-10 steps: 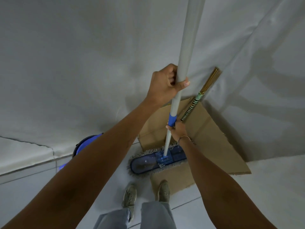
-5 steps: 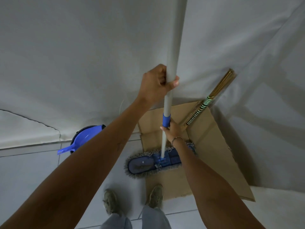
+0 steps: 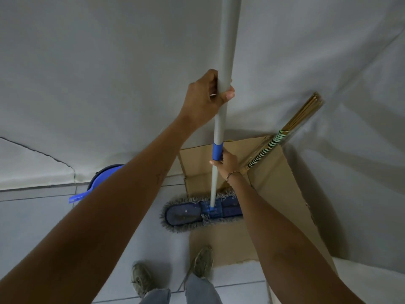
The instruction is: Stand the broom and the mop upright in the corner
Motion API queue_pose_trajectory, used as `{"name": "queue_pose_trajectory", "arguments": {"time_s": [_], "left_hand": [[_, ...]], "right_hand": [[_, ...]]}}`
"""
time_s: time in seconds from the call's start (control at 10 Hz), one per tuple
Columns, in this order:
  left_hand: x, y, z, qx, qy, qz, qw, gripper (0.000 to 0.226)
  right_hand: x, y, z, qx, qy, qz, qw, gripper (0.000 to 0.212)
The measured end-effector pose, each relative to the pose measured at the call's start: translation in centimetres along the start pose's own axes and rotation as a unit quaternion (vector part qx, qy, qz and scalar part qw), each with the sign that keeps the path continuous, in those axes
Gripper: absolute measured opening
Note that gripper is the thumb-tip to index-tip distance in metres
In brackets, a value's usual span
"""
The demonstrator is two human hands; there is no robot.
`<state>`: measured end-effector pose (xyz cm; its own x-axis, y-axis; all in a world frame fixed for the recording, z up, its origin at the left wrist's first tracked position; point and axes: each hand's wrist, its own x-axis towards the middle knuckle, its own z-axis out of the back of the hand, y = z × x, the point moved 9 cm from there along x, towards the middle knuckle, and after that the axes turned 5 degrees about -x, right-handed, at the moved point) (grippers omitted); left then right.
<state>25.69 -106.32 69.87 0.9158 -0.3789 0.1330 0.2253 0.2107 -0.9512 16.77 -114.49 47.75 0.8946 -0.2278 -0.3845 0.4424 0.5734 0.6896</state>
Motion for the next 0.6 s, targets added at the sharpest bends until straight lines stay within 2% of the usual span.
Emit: {"name": "queue_pose_trajectory", "arguments": {"time_s": [0.3,0.4,0.5,0.6], "left_hand": [[3.1,2.4,0.6,-0.018,-0.031,0.004,0.999,0.033],[3.0,2.1,0.5,0.002,-0.033,0.01,0.999,0.036],[3.3,2.2,0.3,0.026,-0.012,0.025,0.999,0.034],[2.3,3.1,0.4,0.088,0.022,0.037,0.995,0.043]], "right_hand": [[3.3,0.2,-0.3,-0.025,0.019,-0.003,0.999,0.039],[3.2,0.6,0.5,-0.03,0.001,-0.009,1.0,0.032],[2.7,0.0,2.0,-0.046,-0.053,0.0,0.998,0.022],[1.6,-1.4,3.4,-0.051,-0.087,0.001,0.995,0.02]]}}
